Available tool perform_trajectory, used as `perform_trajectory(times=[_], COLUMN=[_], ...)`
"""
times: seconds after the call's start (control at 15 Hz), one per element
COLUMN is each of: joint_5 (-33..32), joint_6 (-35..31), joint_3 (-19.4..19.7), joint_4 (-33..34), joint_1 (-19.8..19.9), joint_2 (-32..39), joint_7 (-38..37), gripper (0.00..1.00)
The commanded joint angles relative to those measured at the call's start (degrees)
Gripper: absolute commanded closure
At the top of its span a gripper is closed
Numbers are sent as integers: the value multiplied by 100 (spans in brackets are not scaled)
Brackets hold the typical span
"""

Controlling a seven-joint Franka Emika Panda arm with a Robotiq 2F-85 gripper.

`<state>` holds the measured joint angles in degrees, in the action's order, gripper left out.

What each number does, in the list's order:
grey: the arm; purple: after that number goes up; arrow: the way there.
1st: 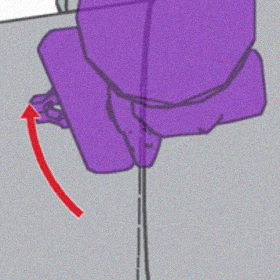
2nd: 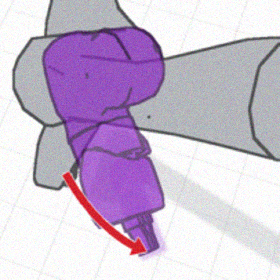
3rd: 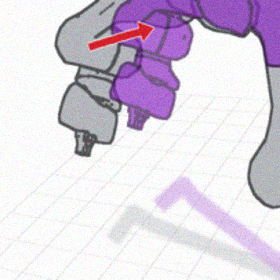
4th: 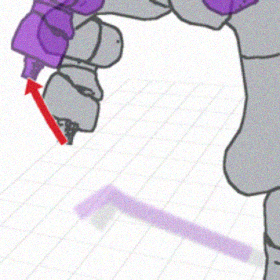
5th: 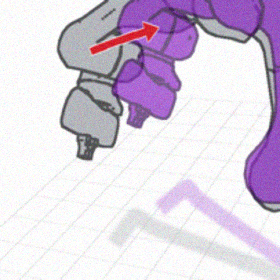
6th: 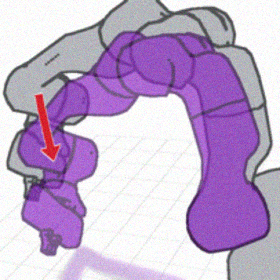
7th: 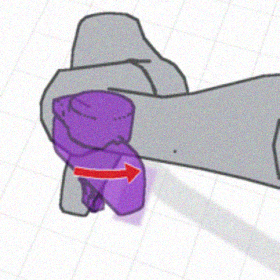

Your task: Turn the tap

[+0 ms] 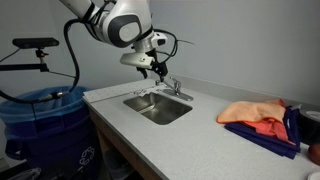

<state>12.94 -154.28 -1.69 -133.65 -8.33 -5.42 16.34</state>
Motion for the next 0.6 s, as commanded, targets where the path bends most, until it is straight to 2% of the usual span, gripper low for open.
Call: perform_trajectory(times=[0.0, 0.2, 0.53], joint_5=[71, 186, -29], joint_6=[-325, -527, -688], joint_3=[12, -61, -138], joint_4=[601, 969, 1447], joint_1=[150, 232, 313], joint_2=[568, 895, 1469], joint_7=[-67, -76, -389], gripper=[0, 0, 0])
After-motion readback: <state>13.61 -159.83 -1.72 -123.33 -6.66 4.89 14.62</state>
